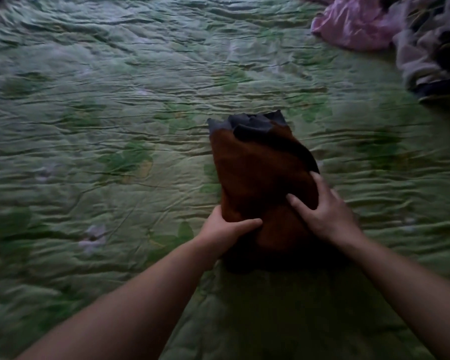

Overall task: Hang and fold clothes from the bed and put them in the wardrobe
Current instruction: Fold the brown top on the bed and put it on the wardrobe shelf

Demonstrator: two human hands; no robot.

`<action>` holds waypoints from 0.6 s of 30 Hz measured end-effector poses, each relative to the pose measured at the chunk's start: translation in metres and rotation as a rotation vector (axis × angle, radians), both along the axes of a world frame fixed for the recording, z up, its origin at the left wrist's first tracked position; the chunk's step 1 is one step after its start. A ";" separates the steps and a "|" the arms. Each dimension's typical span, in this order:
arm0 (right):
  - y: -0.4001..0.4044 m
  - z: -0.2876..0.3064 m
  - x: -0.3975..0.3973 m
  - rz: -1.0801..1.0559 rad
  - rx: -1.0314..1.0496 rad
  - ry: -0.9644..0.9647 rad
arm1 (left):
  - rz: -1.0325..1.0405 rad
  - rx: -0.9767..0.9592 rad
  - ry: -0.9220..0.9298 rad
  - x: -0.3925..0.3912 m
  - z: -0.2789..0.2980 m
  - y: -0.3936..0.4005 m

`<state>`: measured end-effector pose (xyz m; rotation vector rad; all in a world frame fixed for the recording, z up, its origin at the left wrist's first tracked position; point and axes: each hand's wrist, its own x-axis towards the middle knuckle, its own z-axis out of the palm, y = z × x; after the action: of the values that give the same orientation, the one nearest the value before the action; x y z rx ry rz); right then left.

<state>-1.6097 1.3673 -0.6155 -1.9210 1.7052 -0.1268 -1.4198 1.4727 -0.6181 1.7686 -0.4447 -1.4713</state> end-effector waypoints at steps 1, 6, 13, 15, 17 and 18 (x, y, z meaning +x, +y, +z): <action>0.001 0.004 0.002 -0.004 0.007 0.007 | 0.009 -0.003 0.032 0.001 -0.001 0.000; 0.031 0.021 0.015 -0.055 0.097 -0.111 | -0.056 0.050 0.071 0.042 0.008 0.013; 0.076 0.015 0.051 -0.059 0.120 -0.113 | -0.135 0.107 0.025 0.093 0.018 0.050; 0.062 0.021 0.065 0.037 -0.241 -0.025 | -0.131 0.097 -0.003 0.088 0.016 0.047; 0.045 0.029 0.088 0.248 -0.465 -0.103 | -0.147 0.090 -0.021 0.087 0.009 0.045; 0.035 0.030 0.100 0.386 -0.460 -0.132 | -0.151 0.087 -0.023 0.087 0.006 0.045</action>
<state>-1.5098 1.4027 -0.5851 -2.4757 1.2641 -0.5227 -1.3327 1.5180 -0.6120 1.8559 -0.5428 -1.5978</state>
